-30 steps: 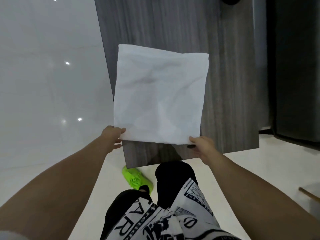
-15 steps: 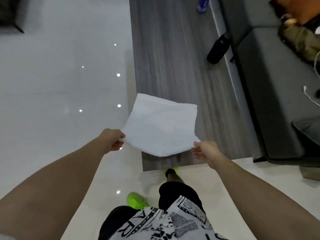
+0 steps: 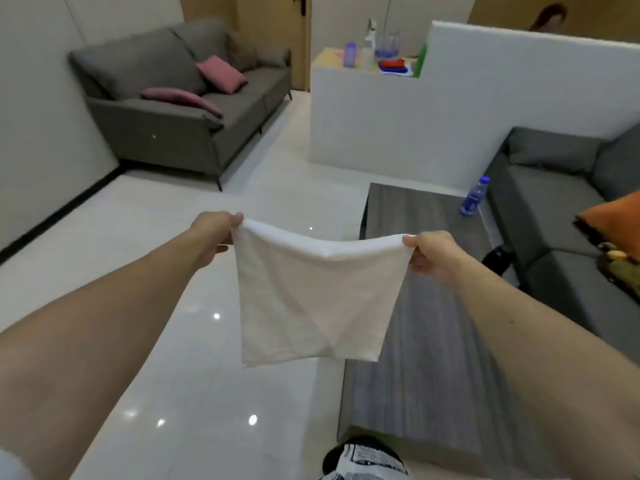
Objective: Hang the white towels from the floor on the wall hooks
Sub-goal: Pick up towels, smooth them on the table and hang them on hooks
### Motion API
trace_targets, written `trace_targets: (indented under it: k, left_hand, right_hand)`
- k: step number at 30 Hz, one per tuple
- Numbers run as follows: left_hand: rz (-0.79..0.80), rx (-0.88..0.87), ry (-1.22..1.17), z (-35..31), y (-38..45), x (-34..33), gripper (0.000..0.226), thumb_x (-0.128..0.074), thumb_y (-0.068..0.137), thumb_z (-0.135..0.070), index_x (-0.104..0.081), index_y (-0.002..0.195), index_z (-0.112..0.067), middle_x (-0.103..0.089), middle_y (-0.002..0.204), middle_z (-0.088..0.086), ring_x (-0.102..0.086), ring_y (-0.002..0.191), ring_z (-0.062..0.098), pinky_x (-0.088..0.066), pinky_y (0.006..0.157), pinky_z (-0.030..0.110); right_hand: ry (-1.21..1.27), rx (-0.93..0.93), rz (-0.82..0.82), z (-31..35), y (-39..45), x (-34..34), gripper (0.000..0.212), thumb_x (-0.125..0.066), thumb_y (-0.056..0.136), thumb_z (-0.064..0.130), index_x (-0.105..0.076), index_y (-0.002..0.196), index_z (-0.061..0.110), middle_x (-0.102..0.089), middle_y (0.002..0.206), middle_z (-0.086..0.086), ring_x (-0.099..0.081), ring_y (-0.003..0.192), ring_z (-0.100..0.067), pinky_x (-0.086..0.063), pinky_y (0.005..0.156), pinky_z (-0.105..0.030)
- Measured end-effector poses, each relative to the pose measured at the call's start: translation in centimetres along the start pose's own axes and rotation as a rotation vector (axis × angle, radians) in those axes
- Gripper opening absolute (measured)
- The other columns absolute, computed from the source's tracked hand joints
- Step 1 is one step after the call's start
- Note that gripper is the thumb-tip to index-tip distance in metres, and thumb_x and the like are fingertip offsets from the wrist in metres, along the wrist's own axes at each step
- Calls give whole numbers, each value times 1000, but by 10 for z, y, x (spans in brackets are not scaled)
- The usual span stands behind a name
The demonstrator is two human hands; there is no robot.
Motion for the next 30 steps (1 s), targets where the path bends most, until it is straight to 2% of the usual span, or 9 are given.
trace_targets:
  k: [2, 6, 8, 12, 16, 18, 21, 26, 30]
  left_hand:
    - [-118, -27, -50, -11, -1, 53, 38, -66, 92, -29, -62, 115, 1, -67, 111, 16, -66, 97, 31, -55, 88, 41]
    - [-339, -49, -129, -20, -14, 160, 33, -68, 92, -23, -61, 112, 2, -65, 109, 17, -66, 95, 31, -55, 72, 36]
    - [-443, -69, -177, -23, -24, 212, 24, -69, 91, -19, -61, 107, -2, -64, 104, 15, -64, 86, 27, -53, 70, 36]
    - [-575, -136, -287, -25, -44, 308, 11, -71, 88, -10, -61, 85, -14, -61, 84, 8, -59, 78, 25, -52, 66, 33]
    - [-693, -204, -248, -29, -62, 393, 16, -75, 80, 0, -70, 94, -6, -67, 87, 8, -64, 81, 19, -52, 72, 27]
    - [-794, -191, -205, -27, -72, 436, 26, -78, 76, 3, -72, 100, -5, -69, 91, 8, -64, 84, 17, -53, 81, 28]
    - [-991, -112, -79, -14, -92, 498, 21, -87, 68, -9, -76, 85, -14, -73, 91, 6, -68, 89, 20, -54, 92, 33]
    - [-1315, 17, 99, 11, -142, 579, 21, -86, 72, -29, -68, 70, -18, -69, 79, 3, -60, 82, 17, -47, 80, 25]
    - [-1453, 72, 135, 38, -188, 625, 22, -77, 80, -28, -63, 74, -12, -62, 77, 5, -53, 74, 20, -40, 68, 28]
  right_hand:
    - [-21, 75, 61, 45, -4, -37, 23, -69, 89, 13, -64, 105, -4, -69, 87, -19, -67, 76, -30, -60, 78, -42]
    - [-10, 209, 184, 120, -15, -125, 30, -75, 84, 10, -64, 107, -6, -68, 101, -22, -67, 74, -28, -55, 47, -25]
    - [23, 278, 229, 153, -21, -171, 28, -79, 81, 9, -65, 102, -4, -68, 104, -22, -68, 79, -29, -56, 51, -27]
    - [52, 448, 359, 210, -42, -269, 28, -84, 75, 16, -70, 99, 11, -70, 103, -15, -69, 91, -30, -61, 78, -40]
    - [-10, 630, 558, 264, -67, -373, 9, -82, 78, 14, -76, 85, 14, -74, 93, -9, -70, 92, -30, -60, 86, -43]
    - [-80, 700, 656, 288, -79, -426, 18, -88, 70, 17, -77, 84, 18, -75, 92, -5, -71, 91, -26, -59, 86, -38]
    - [-197, 815, 763, 319, -97, -503, 27, -92, 62, 23, -79, 85, 19, -75, 89, 1, -70, 89, -15, -55, 85, -31]
    - [-217, 940, 941, 358, -150, -636, 17, -88, 70, 19, -75, 77, 10, -71, 75, -2, -64, 72, -16, -52, 68, -30]
    - [-264, 1070, 1099, 359, -225, -735, 12, -74, 84, 18, -64, 80, 12, -66, 98, 4, -62, 79, -11, -47, 55, -21]
Point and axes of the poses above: each hand's wrist, its own y-axis towards the middle knuckle, its own x-axis out of the back of the hand, z = x × y, the point moved 4 cm from there along y, towards the middle knuckle
